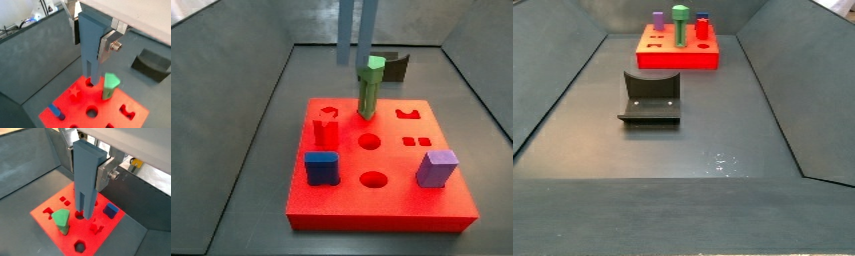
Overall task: Pick up the double-square object. Move up. Rotate the double-square object. Place the double-square object on the fixture. Regrasp the double-square object. Move to above the board. Insert the double-square object.
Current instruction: Insert the double-square object.
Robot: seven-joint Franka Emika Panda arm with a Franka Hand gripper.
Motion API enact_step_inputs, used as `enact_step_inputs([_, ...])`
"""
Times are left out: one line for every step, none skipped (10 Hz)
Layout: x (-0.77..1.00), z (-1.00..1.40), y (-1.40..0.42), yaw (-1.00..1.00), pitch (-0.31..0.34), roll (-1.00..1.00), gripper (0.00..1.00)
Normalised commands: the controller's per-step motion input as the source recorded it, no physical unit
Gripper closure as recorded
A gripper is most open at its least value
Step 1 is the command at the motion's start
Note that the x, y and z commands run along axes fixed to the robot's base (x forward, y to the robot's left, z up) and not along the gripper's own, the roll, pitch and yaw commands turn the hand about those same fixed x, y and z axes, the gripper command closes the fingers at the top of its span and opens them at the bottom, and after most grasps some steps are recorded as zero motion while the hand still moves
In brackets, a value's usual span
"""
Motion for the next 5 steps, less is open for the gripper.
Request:
enact_step_inputs([1.00, -0.52, -0.18, 0.01, 0.139, 0.11, 1.00])
enact_step_inputs([1.00, -0.43, -0.18, 0.01, 0.100, 0.10, 1.00])
enact_step_inputs([1.00, -0.30, -0.23, 0.00, 0.019, 0.04, 1.00])
enact_step_inputs([1.00, -0.14, -0.23, 0.00, 0.004, 0.00, 1.00])
enact_step_inputs([0.00, 0.00, -0.17, 0.18, 0.000, 0.04, 1.00])
